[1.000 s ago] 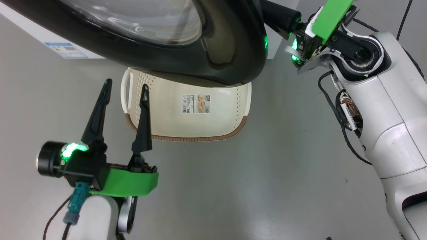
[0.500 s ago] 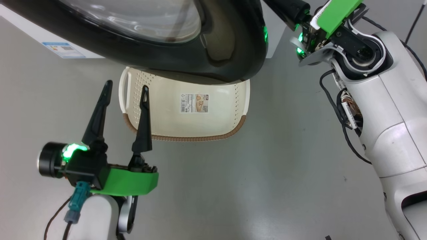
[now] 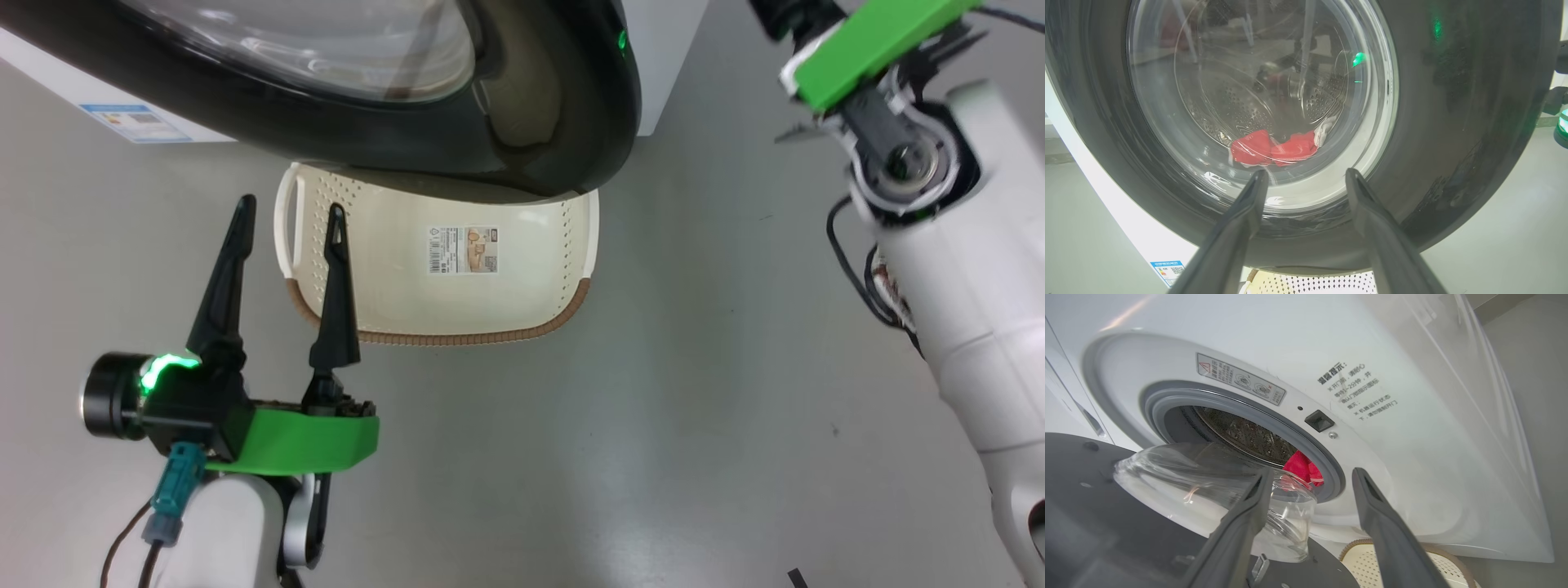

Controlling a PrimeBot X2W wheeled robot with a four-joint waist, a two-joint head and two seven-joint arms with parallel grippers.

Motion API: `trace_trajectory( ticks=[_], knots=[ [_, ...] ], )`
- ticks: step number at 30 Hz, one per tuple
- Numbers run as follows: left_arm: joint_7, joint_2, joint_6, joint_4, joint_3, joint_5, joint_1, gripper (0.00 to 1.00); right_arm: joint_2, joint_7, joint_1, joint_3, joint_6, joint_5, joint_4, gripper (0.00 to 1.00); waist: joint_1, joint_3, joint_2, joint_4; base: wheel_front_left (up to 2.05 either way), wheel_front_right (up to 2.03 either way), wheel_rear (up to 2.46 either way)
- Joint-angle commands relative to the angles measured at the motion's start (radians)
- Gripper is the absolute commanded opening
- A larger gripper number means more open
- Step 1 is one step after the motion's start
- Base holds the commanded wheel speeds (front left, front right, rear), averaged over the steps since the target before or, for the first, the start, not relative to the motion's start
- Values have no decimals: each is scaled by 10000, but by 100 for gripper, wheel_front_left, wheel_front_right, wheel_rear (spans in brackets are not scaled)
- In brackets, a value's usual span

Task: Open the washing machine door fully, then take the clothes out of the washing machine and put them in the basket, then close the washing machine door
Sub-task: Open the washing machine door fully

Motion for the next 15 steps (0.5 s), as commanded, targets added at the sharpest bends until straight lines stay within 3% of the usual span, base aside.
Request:
trace_trajectory(
  ticks=[1,8,15],
  knots=[
    [-47,198,78,-264,323,-60,153,100,48,-311,292,208,52,-442,-287,100,0,18,0,-49,0,0,0],
    [-47,192,66,-273,395,-254,146,100,-158,-1652,752,789,52,-1805,-349,100,0,29,0,-226,0,0,0],
    [-47,184,142,-348,469,-331,192,100,-418,-3193,1201,1151,52,-4262,140,100,0,-22,0,-357,0,0,0]
  ],
)
